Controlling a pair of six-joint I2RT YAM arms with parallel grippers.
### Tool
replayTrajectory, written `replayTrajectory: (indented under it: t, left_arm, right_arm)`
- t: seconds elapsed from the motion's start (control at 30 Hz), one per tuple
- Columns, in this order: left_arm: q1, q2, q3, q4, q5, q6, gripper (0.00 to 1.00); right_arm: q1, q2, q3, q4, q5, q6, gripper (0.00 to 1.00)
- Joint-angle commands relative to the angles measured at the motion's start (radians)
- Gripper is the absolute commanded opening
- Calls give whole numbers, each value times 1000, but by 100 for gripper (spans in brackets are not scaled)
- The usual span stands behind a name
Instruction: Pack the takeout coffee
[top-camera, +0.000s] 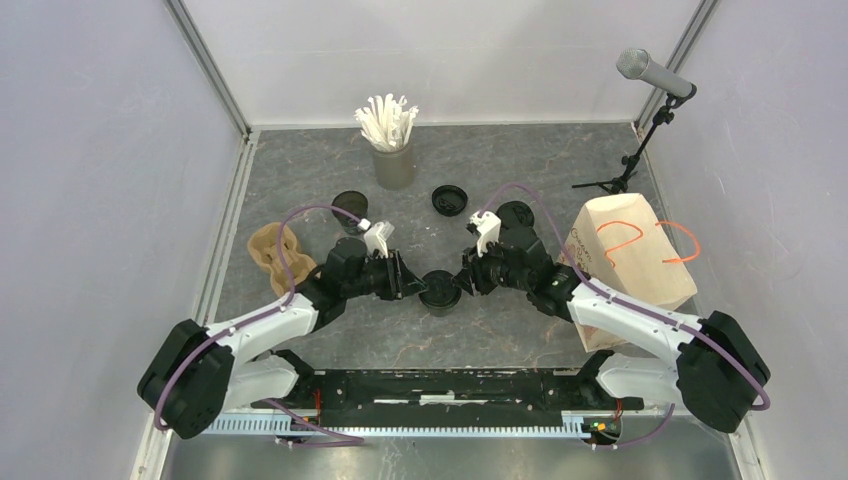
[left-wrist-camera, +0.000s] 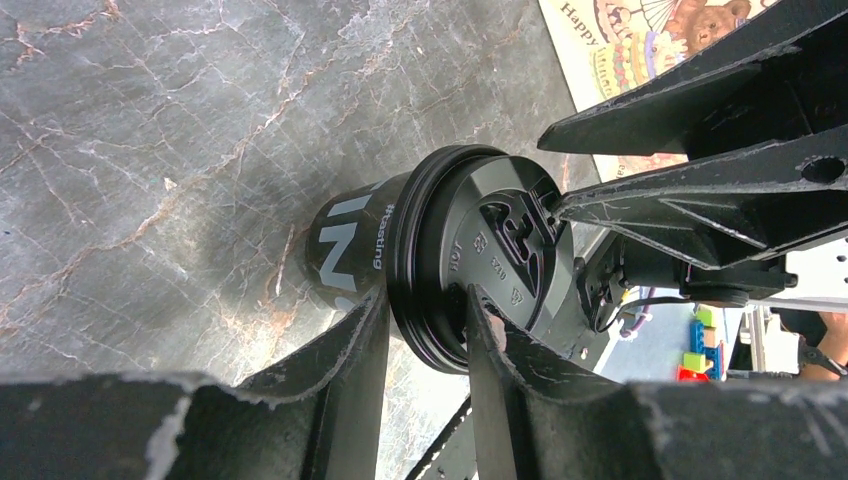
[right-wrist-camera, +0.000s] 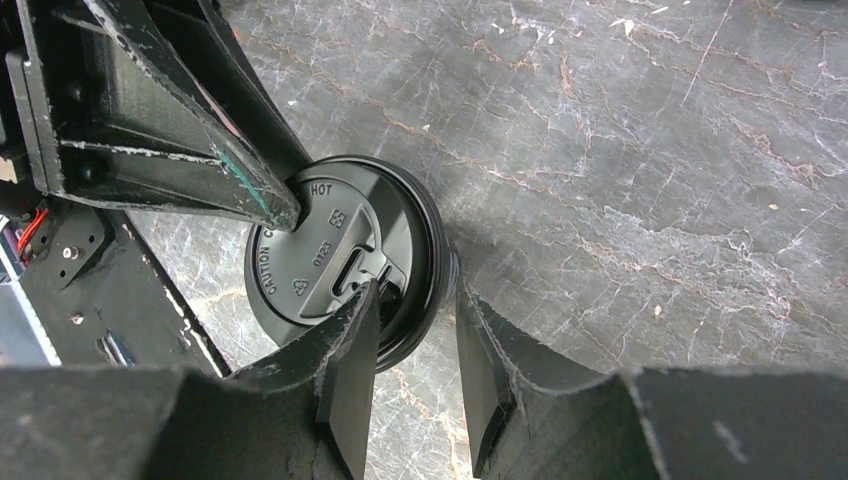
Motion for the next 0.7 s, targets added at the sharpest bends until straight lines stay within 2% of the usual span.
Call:
replayTrajectory:
  t: [0.0, 0.1, 0.43, 0.57, 0.67]
  left_arm:
    - [-3, 51, -18, -169, -79, 99, 40]
    - [-3, 69, -15, -157, -70, 89, 40]
    - [-17, 146, -33, -158, -135, 65, 39]
    - [-20, 170, -31, -154, -148, 64, 39]
    - [-22, 168, -15, -129, -109, 74, 38]
  right_arm:
    - [-3, -8, -7, -29, -18, -24, 39]
    - [-3, -22, -93, -4, 10, -17, 38]
    - [-3, -19, -381, 228, -20, 75, 33]
    - [-4, 18, -428, 304, -28, 90, 33]
    - [-4, 20, -401, 293, -42, 88, 33]
